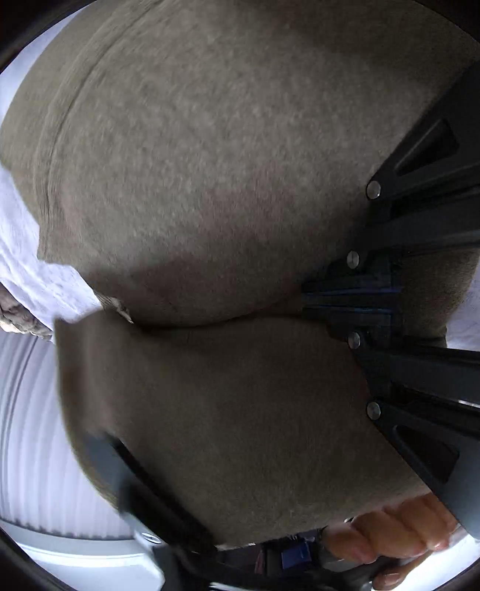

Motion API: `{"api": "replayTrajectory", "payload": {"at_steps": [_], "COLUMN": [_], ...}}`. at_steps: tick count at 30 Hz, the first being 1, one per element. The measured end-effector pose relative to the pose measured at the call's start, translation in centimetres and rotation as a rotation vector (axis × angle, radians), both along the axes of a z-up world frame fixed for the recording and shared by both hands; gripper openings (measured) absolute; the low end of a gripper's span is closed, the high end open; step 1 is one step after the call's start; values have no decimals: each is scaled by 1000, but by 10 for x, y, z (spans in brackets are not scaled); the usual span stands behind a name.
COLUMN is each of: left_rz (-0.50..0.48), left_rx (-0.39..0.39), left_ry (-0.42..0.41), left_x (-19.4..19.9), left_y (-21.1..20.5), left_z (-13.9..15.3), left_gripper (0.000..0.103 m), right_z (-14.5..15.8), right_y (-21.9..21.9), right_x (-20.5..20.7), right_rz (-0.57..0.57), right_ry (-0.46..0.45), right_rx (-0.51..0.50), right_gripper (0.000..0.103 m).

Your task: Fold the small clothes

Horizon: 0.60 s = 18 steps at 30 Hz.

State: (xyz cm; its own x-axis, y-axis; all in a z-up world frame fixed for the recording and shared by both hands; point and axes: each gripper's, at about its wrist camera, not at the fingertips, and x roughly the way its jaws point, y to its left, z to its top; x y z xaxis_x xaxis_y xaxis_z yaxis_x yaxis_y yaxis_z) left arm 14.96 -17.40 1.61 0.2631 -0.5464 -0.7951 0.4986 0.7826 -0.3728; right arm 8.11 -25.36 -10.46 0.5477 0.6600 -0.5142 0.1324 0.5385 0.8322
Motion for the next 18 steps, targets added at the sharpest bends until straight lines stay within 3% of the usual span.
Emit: {"api": "replayTrajectory", "payload": {"at_steps": [3, 4, 5, 7, 10, 13, 15, 18], "left_rz": [12, 16, 27, 61, 55, 148, 227, 331], "left_rx": [47, 25, -8, -60, -80, -39, -8, 44], "left_ry": [-33, -38, -50, -122, -223, -285, -283, -193], "left_x": [-9, -11, -15, -23, -35, -38, -35, -24], "left_y": [-9, -5, 1, 15, 31, 58, 79, 110], "left_z": [1, 5, 12, 30, 56, 63, 55, 28], "left_gripper": [33, 46, 69, 89, 89, 89, 89, 89], "right_z": [-7, -7, -7, -7, -6, -3, 0, 3], "right_y": [-8, -9, -10, -13, -24, -37, -49, -69], "right_x": [-3, -4, -4, -3, -1, -3, -8, -17], "right_rz": [-36, -37, -38, -54, -101, -146, -175, -227], "right_ry": [-6, -13, -18, -29, -35, -29, -33, -47], "right_rx": [88, 107, 121, 160, 216, 234, 241, 277], "right_gripper": [2, 2, 2, 3, 6, 7, 7, 7]}}
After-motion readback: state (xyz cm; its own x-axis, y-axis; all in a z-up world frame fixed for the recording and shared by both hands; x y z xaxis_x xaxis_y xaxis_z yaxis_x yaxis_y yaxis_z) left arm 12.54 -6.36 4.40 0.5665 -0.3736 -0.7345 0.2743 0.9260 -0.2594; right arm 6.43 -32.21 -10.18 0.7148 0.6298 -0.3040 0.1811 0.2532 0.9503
